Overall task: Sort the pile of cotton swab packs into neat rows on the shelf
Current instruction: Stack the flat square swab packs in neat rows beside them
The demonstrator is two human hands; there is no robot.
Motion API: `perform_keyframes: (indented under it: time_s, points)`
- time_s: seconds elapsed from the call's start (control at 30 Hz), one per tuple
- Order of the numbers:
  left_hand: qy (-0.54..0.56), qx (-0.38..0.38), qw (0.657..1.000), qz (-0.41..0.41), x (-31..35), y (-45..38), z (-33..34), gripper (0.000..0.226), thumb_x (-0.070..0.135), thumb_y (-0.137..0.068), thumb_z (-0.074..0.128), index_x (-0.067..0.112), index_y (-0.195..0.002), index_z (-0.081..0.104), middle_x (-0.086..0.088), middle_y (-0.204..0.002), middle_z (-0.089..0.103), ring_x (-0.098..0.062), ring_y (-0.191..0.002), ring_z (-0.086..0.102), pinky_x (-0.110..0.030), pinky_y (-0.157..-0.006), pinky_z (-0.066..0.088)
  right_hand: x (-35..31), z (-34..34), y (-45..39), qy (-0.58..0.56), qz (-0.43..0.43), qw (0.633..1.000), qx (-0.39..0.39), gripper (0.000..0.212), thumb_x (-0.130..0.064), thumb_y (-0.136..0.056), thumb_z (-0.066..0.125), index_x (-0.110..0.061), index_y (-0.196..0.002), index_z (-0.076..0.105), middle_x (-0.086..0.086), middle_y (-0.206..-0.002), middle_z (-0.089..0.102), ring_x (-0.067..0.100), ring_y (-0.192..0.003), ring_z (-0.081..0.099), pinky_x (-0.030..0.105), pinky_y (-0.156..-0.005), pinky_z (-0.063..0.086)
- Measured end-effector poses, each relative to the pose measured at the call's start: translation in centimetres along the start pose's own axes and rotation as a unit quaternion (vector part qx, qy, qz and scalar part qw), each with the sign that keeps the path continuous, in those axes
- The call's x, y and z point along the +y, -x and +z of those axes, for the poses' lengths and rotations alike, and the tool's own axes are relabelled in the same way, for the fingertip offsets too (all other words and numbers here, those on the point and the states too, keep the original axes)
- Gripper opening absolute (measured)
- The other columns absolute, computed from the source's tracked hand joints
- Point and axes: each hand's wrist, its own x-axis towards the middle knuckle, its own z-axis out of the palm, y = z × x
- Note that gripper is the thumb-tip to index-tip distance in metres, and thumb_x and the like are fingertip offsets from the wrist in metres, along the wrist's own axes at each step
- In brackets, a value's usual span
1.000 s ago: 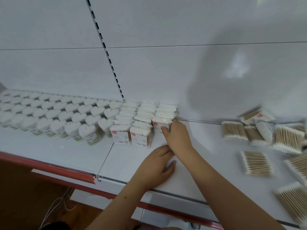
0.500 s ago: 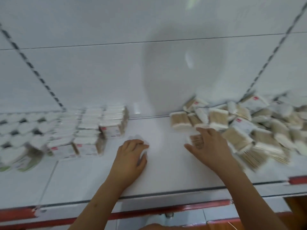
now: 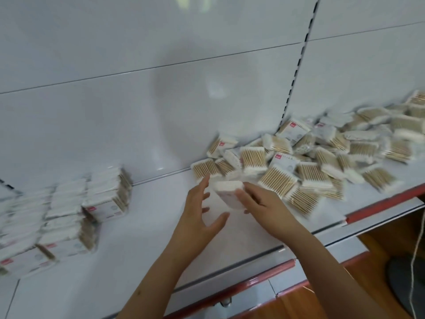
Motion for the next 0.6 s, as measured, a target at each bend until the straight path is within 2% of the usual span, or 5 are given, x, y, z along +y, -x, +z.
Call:
perform_keyframes:
  time_s: [0.13,0.3,0.37,0.47,0.6]
  points:
    - [-0.088,0.026,0.994,0.063,0.7,-1.3,0.7,0.060,0.029,-0.084,0.079,0.046,-0.131,0.046,0.022,-0.125,0.054,-0.004,-0.116,0.055,-0.015,-0.092,0.047,0.2,-1.6,0.1,0.017,-0.012,1.000,0.004,0.023,-0.046,-0.087,0.071,-0.033,-0.105,0.067,-0.017,-0.092,0.068,0.000,-0.079,0.063,0.017,-0.070,0.047]
    - [0.051,-0.021,0.994,-0.096,1.3,-1.8,0.3,0.043,0.021,-0.080,0.084,0.030,-0.115,0.061,0.011,-0.104,0.073,-0.006,-0.091,0.072,-0.021,-0.072,0.058,0.7,-4.1,1.5,-0.237,-0.003,0.971,0.008,0.048,-0.029,-0.084,0.071,-0.024,-0.130,0.058,-0.002,-0.119,0.070,0.014,-0.109,0.067,0.031,-0.096,0.053]
    - [0.144,-0.013,0.978,-0.148,1.8,-2.1,0.4,0.037,0.017,-0.083,0.081,0.021,-0.114,0.062,0.000,-0.103,0.076,-0.018,-0.085,0.076,-0.030,-0.072,0.062,1.6,-5.0,2.5,-0.140,0.026,0.990,0.021,0.050,-0.047,-0.083,0.066,-0.031,-0.130,0.056,-0.012,-0.122,0.066,0.006,-0.110,0.063,0.032,-0.098,0.052]
    - [0.282,0.040,0.930,-0.232,1.5,-2.5,0.7,0.025,0.021,-0.093,0.070,0.012,-0.115,0.065,-0.009,-0.104,0.077,-0.031,-0.091,0.075,-0.043,-0.084,0.060,3.6,-4.8,4.0,0.182,0.087,0.979,0.007,0.078,-0.078,-0.074,0.058,-0.033,-0.137,0.047,-0.017,-0.132,0.049,0.002,-0.115,0.048,0.031,-0.104,0.044]
    - [0.346,0.047,0.897,-0.270,1.1,-3.2,0.7,0.026,0.020,-0.097,0.062,0.003,-0.117,0.060,-0.015,-0.107,0.076,-0.034,-0.098,0.074,-0.038,-0.078,0.061,4.5,-3.2,4.7,0.289,0.036,0.957,-0.006,0.085,-0.062,-0.075,0.069,-0.030,-0.146,0.035,-0.009,-0.139,0.038,0.015,-0.125,0.037,0.033,-0.109,0.035]
